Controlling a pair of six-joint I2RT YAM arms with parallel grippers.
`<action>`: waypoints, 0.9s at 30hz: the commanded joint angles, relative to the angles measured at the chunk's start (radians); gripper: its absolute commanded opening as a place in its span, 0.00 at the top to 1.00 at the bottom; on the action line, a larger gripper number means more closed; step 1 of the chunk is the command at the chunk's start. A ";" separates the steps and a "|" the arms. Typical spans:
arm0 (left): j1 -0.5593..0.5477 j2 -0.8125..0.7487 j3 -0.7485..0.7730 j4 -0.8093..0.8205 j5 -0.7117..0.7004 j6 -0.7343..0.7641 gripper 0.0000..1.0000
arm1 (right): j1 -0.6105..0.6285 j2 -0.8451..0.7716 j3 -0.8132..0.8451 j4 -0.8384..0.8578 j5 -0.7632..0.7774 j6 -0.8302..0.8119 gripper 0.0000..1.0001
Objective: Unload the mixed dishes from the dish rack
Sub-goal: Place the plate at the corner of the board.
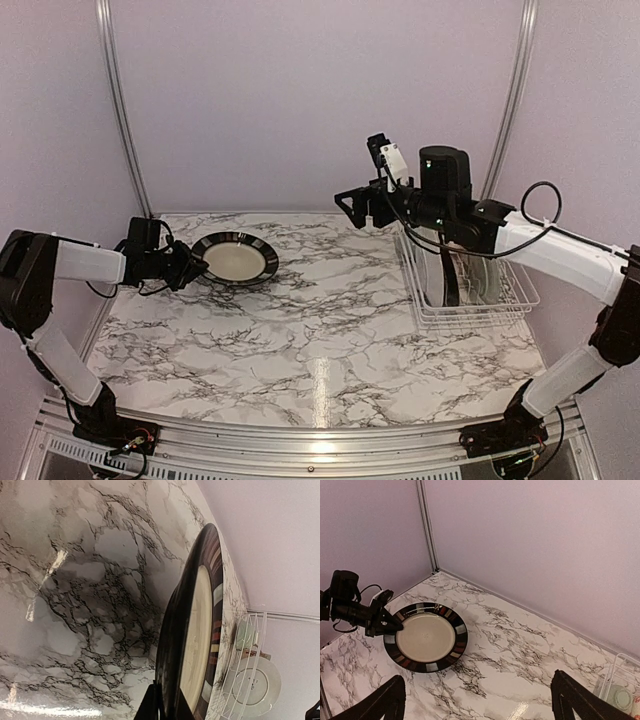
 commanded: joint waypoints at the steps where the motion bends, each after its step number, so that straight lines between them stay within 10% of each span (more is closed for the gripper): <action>1: 0.088 -0.056 -0.051 0.325 0.088 -0.034 1.00 | -0.072 0.012 0.103 -0.156 -0.067 0.160 0.02; 19: 0.296 0.184 -0.067 0.589 0.090 -0.063 1.00 | -0.252 -0.024 0.281 -0.594 0.211 0.239 0.01; 27: 0.304 0.231 -0.069 0.585 0.070 -0.029 1.00 | -0.251 -0.177 0.128 -0.466 0.250 0.168 0.01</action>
